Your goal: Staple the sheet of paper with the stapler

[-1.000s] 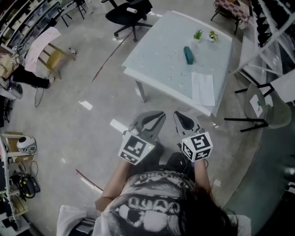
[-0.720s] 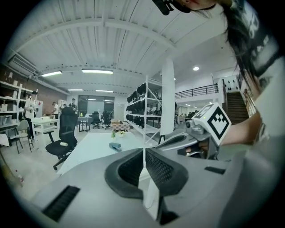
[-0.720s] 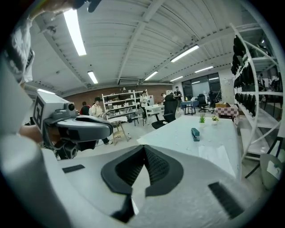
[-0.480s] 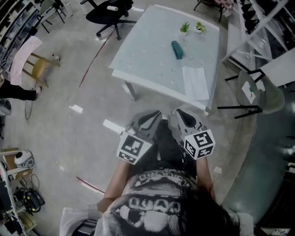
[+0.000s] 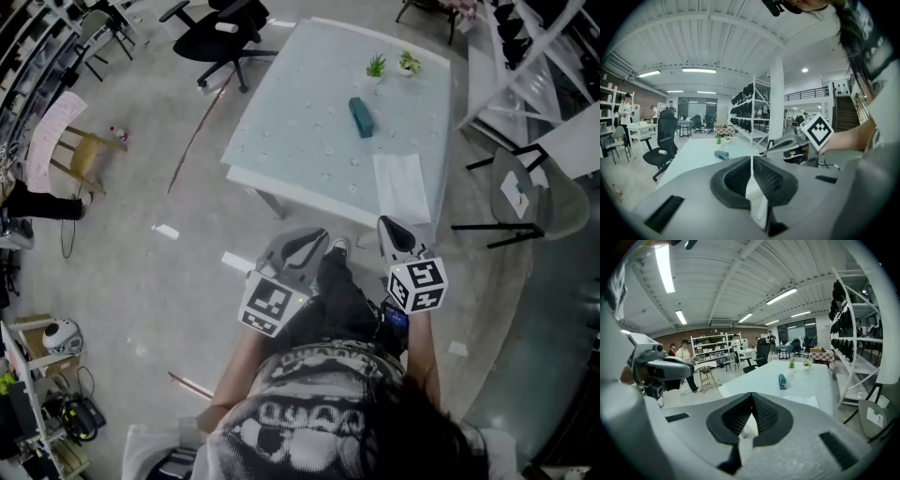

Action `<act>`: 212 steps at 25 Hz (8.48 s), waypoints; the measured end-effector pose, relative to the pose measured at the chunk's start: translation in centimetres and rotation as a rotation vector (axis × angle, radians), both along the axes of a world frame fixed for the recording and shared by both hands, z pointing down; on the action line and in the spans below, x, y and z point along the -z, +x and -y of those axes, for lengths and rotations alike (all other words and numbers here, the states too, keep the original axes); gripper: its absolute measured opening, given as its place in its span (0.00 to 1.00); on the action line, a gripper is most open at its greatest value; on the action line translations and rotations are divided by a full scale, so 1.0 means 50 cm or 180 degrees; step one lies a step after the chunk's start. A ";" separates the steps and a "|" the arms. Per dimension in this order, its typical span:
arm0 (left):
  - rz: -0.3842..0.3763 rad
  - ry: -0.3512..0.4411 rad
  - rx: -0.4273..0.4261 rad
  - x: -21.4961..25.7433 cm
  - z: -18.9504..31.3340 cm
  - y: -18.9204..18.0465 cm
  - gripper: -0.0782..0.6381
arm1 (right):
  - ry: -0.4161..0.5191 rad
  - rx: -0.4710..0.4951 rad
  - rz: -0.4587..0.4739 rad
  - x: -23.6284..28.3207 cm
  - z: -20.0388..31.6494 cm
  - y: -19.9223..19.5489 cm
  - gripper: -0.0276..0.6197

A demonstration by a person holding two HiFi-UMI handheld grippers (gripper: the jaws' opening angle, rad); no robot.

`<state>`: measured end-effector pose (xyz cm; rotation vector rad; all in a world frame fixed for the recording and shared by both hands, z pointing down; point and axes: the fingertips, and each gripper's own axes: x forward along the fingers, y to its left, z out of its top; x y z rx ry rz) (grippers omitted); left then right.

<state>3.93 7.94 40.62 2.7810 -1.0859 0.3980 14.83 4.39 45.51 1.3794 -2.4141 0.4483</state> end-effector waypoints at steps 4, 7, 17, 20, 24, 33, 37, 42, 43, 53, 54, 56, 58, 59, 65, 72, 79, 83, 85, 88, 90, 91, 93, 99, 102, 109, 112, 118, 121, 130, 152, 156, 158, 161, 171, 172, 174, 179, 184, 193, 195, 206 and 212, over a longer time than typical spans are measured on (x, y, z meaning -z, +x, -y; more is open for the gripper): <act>0.0073 0.0016 -0.0021 0.001 0.089 0.013 0.12 | -0.0138 -0.0244 -0.0058 -0.047 0.089 0.072 0.04; 0.0106 0.0045 -0.0067 0.007 0.153 0.033 0.12 | -0.0342 -0.0397 -0.0117 -0.102 0.144 0.131 0.05; 0.0260 0.0028 -0.0083 0.003 0.318 0.073 0.12 | -0.1124 -0.0458 -0.0656 -0.321 0.260 0.241 0.18; 0.0293 0.0052 -0.0067 0.010 0.349 0.083 0.12 | -0.1312 -0.0339 -0.0793 -0.360 0.261 0.244 0.21; 0.0311 0.0048 -0.0052 0.007 0.374 0.091 0.12 | -0.1320 -0.0324 -0.0843 -0.370 0.267 0.245 0.22; 0.0365 -0.0112 -0.0080 -0.026 0.378 0.096 0.12 | -0.1322 -0.0320 -0.0828 -0.369 0.272 0.249 0.16; 0.0360 -0.0144 -0.0175 -0.034 0.386 0.092 0.12 | -0.1331 -0.0352 -0.0889 -0.371 0.276 0.248 0.07; 0.0365 -0.0155 -0.0401 -0.034 0.396 0.085 0.12 | -0.1269 -0.0488 -0.0965 -0.370 0.275 0.242 0.05; 0.0368 -0.0154 -0.0436 -0.033 0.399 0.081 0.12 | -0.1269 -0.0512 -0.0962 -0.368 0.272 0.240 0.09; 0.0332 -0.0134 -0.0583 -0.024 0.463 0.015 0.12 | -0.1351 -0.0601 -0.0752 -0.312 0.271 0.185 0.39; 0.0333 -0.0140 -0.0600 -0.025 0.469 0.011 0.12 | -0.1400 -0.0523 -0.0739 -0.317 0.265 0.168 0.39; 0.0333 -0.0148 -0.0645 -0.027 0.478 0.007 0.12 | -0.1544 -0.0389 -0.0776 -0.339 0.246 0.140 0.40; 0.0316 -0.0153 -0.0694 -0.028 0.484 0.006 0.12 | -0.1658 -0.0376 -0.0846 -0.363 0.228 0.126 0.41; 0.0306 -0.0156 -0.0716 -0.028 0.487 0.005 0.12 | -0.1664 -0.0431 -0.0867 -0.370 0.224 0.124 0.40; 0.0308 -0.0196 -0.0812 -0.044 0.508 -0.010 0.12 | -0.1684 -0.0809 -0.0776 -0.371 0.236 0.123 0.35; 0.0255 -0.0215 -0.0894 -0.050 0.519 -0.016 0.12 | -0.1673 -0.0956 -0.0816 -0.371 0.238 0.103 0.17; 0.0202 -0.0224 -0.0878 -0.054 0.539 -0.042 0.12 | -0.1871 -0.1241 -0.0530 -0.363 0.277 0.106 0.15; 0.0181 -0.0233 -0.0842 -0.057 0.543 -0.062 0.12 | -0.1996 -0.1397 -0.0327 -0.361 0.303 0.112 0.14; 0.0166 -0.0237 -0.0826 -0.058 0.546 -0.072 0.12 | -0.2094 -0.1453 -0.0233 -0.367 0.306 0.114 0.14; 0.0146 -0.0244 -0.0794 -0.060 0.553 -0.089 0.12 | -0.2255 -0.1445 -0.0125 -0.371 0.311 0.114 0.14; 0.0136 -0.0250 -0.0766 -0.062 0.558 -0.102 0.12 | -0.2371 -0.1379 -0.0107 -0.369 0.319 0.113 0.14; 0.0131 -0.0254 -0.0753 -0.063 0.560 -0.109 0.12 | -0.2413 -0.1341 -0.0115 -0.365 0.327 0.114 0.14; 0.0121 -0.0263 -0.0730 -0.067 0.563 -0.118 0.12 | -0.2470 -0.1278 -0.0132 -0.356 0.349 0.118 0.14; 0.0065 -0.0289 -0.0726 -0.072 0.567 -0.130 0.12 | -0.2844 -0.0955 -0.0302 -0.348 0.397 0.109 0.14; 0.0035 -0.0290 -0.0731 -0.072 0.568 -0.134 0.12 | -0.3090 -0.0773 -0.0354 -0.351 0.397 0.098 0.14; -0.0045 -0.0288 -0.0644 -0.072 0.578 -0.149 0.12 | -0.3606 -0.0600 -0.0291 -0.365 0.382 0.094 0.14; -0.0071 -0.0277 -0.0595 -0.071 0.583 -0.160 0.12 | -0.3823 -0.0598 -0.0243 -0.369 0.382 0.102 0.13; -0.0078 -0.0281 -0.0553 -0.072 0.587 -0.165 0.12 | -0.3709 -0.0638 -0.0117 -0.362 0.425 0.106 0.16; -0.0071 -0.0285 -0.0566 -0.070 0.584 -0.163 0.12 | -0.3284 -0.0695 -0.0186 -0.357 0.445 0.107 0.28; 0.0014 -0.0348 -0.0583 -0.089 0.590 -0.165 0.12 | -0.1947 -0.0633 -0.0869 -0.310 0.511 0.115 0.39; 0.0186 -0.0505 -0.0529 -0.126 0.575 -0.129 0.12 | -0.2880 -0.0058 0.0804 -0.361 0.502 0.126 0.18; 0.0196 -0.0522 -0.0508 -0.130 0.577 -0.131 0.12 | -0.3005 -0.0185 0.0823 -0.372 0.509 0.131 0.18; 0.0194 -0.0533 -0.0494 -0.131 0.579 -0.132 0.12 | -0.3073 -0.0237 0.0843 -0.374 0.509 0.134 0.18; 0.0189 -0.0528 -0.0479 -0.130 0.582 -0.133 0.12 | -0.3203 -0.0348 0.0957 -0.374 0.498 0.145 0.18; 0.0197 -0.0518 -0.0478 -0.132 0.582 -0.135 0.12 | -0.3225 -0.0895 0.1541 -0.374 0.514 0.146 0.18; 0.0198 -0.0514 -0.0480 -0.132 0.582 -0.135 0.12 | -0.3203 -0.0894 0.1513 -0.376 0.516 0.143 0.18; 0.0198 -0.0505 -0.0477 -0.131 0.581 -0.137 0.12 | -0.3158 -0.0913 0.1443 -0.377 0.519 0.140 0.19; 0.0184 -0.0501 -0.0457 -0.133 0.576 -0.144 0.12 | -0.2942 -0.0958 0.1323 -0.359 0.530 0.144 0.34; 0.0167 -0.0492 -0.0432 -0.133 0.573 -0.151 0.12 | -0.2576 -0.0911 0.0717 -0.314 0.540 0.173 0.34; 0.0113 -0.0469 -0.0427 -0.124 0.574 -0.166 0.12 | -0.2090 -0.0295 0.0073 -0.217 0.613 0.070 0.11; 0.0099 -0.0467 -0.0417 -0.125 0.574 -0.168 0.12 | -0.2160 -0.0157 -0.0117 -0.232 0.619 0.046 0.07; 0.0002 -0.0484 -0.0262 -0.129 0.584 -0.205 0.12 | -0.2747 0.0412 -0.1179 -0.301 0.605 0.026 0.05; -0.0035 -0.0525 -0.0214 -0.139 0.595 -0.216 0.12 | -0.2959 0.0607 -0.1528 -0.305 0.607 0.023 0.05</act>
